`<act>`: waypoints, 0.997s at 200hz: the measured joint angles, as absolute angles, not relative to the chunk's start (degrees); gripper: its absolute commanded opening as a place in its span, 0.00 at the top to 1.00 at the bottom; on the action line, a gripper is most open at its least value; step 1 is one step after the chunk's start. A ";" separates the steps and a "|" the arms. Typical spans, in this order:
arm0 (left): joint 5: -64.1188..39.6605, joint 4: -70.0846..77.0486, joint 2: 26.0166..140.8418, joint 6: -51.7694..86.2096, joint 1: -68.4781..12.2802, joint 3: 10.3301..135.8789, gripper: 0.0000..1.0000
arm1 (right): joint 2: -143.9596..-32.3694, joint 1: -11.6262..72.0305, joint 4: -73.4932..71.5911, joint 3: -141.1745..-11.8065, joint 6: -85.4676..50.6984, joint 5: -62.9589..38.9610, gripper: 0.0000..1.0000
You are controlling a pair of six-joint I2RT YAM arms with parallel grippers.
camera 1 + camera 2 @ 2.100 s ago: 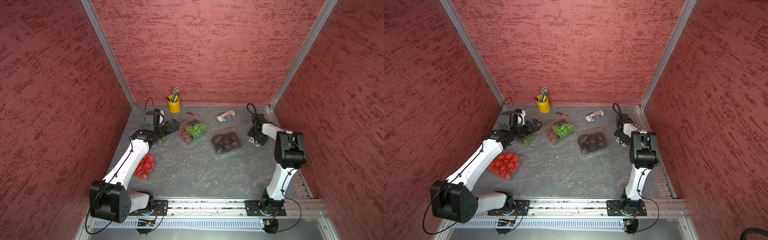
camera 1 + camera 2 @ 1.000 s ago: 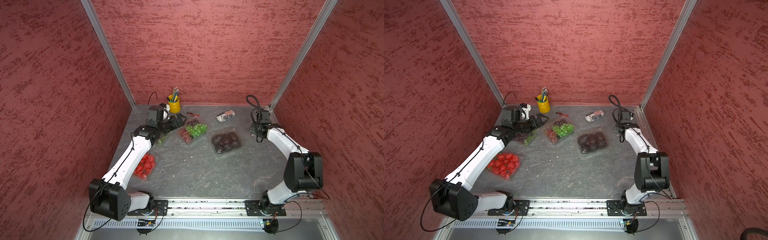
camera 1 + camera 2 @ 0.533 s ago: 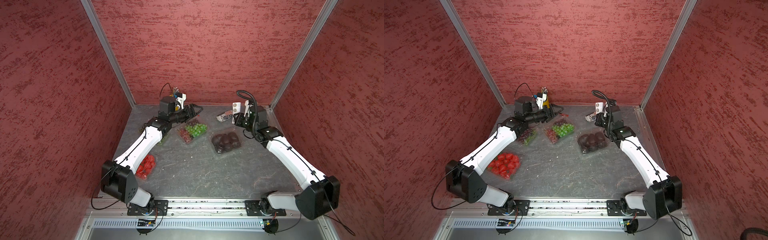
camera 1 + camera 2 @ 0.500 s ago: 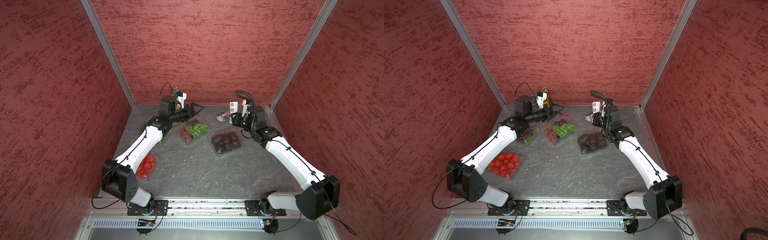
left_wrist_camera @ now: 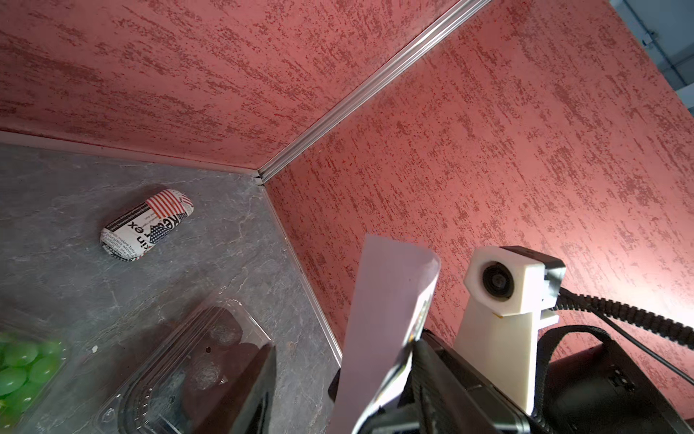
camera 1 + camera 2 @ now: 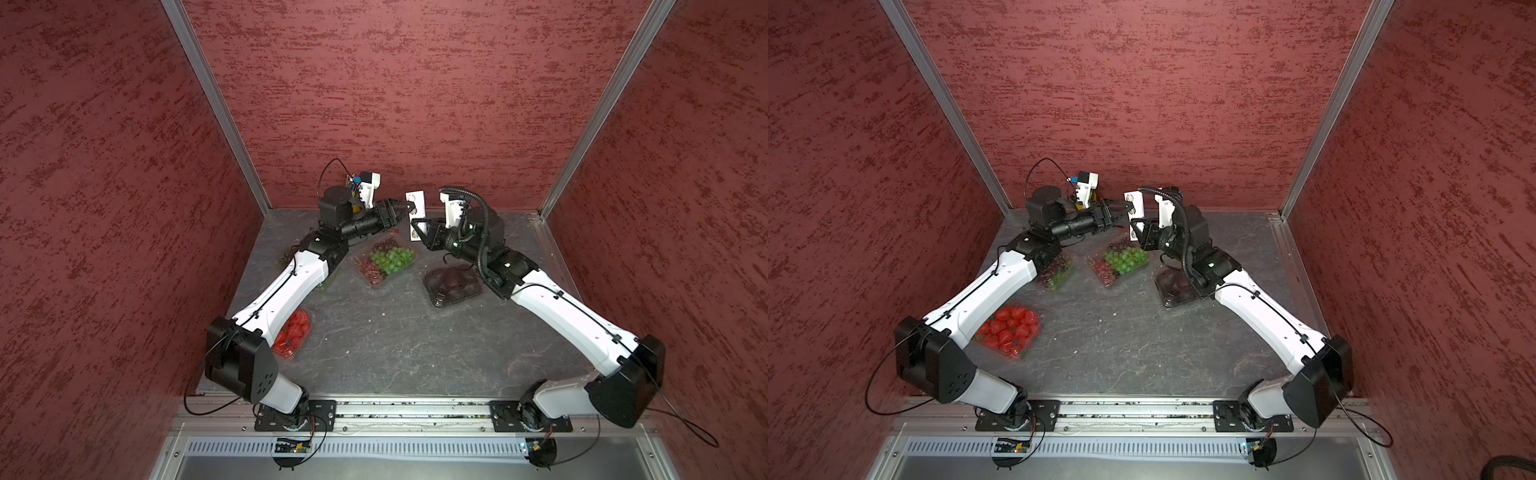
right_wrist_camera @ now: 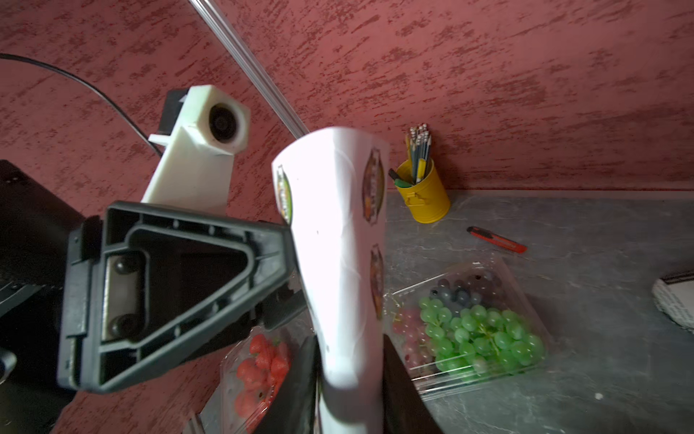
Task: Label fruit boxes
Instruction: Pick up the label sticker from the center of the board.
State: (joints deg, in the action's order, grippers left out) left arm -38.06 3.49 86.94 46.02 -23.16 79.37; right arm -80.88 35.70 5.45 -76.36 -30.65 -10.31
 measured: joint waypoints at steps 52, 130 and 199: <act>-38.76 5.41 86.46 45.50 -23.07 78.72 0.65 | -81.30 35.97 5.30 -76.36 -31.75 -12.43 0.71; -39.77 8.36 86.46 46.44 -22.33 78.54 1.00 | -81.73 35.97 5.30 -76.34 -32.32 -12.91 0.38; -44.82 14.83 85.84 53.58 -15.90 74.65 1.00 | -81.01 29.71 -8.21 -70.54 -38.33 -21.65 0.21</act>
State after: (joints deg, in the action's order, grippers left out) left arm -44.82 14.83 85.84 53.58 -15.90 74.65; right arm -81.01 29.71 -8.21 -70.54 -38.33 -21.65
